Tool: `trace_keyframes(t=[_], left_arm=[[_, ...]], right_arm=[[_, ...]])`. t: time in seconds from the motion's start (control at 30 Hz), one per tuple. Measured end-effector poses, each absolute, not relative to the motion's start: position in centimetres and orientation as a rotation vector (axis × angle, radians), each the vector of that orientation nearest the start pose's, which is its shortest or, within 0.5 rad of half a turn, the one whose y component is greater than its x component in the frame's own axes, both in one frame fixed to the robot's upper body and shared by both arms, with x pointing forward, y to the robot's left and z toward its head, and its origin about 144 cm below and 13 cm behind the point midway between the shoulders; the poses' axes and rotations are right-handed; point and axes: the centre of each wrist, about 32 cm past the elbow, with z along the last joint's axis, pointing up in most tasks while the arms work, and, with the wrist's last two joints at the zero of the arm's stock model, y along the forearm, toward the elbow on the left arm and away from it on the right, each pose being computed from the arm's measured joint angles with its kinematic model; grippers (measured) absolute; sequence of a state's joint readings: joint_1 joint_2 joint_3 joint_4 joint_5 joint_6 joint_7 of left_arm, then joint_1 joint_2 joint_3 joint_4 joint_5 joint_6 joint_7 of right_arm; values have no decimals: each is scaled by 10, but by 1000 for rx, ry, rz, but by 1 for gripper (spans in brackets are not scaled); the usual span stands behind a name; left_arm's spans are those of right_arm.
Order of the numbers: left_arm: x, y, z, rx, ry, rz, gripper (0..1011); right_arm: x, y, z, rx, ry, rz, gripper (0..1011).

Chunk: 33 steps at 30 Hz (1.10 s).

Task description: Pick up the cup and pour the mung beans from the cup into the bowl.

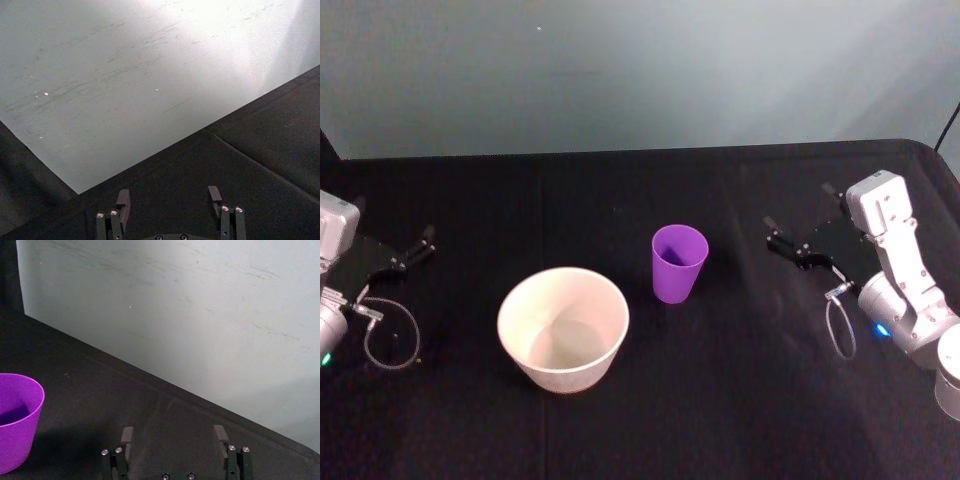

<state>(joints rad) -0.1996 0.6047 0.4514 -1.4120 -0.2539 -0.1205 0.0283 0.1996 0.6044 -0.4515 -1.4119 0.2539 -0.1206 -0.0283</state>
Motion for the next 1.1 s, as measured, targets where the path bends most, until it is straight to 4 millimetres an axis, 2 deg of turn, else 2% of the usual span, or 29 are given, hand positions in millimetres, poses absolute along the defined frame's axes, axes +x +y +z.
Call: trace_keyframes(t=[1.1], left_arm=[[489, 310, 1140, 304, -285, 1248, 1011]], right_arm=[[489, -310, 1140, -304, -285, -1248, 1003]])
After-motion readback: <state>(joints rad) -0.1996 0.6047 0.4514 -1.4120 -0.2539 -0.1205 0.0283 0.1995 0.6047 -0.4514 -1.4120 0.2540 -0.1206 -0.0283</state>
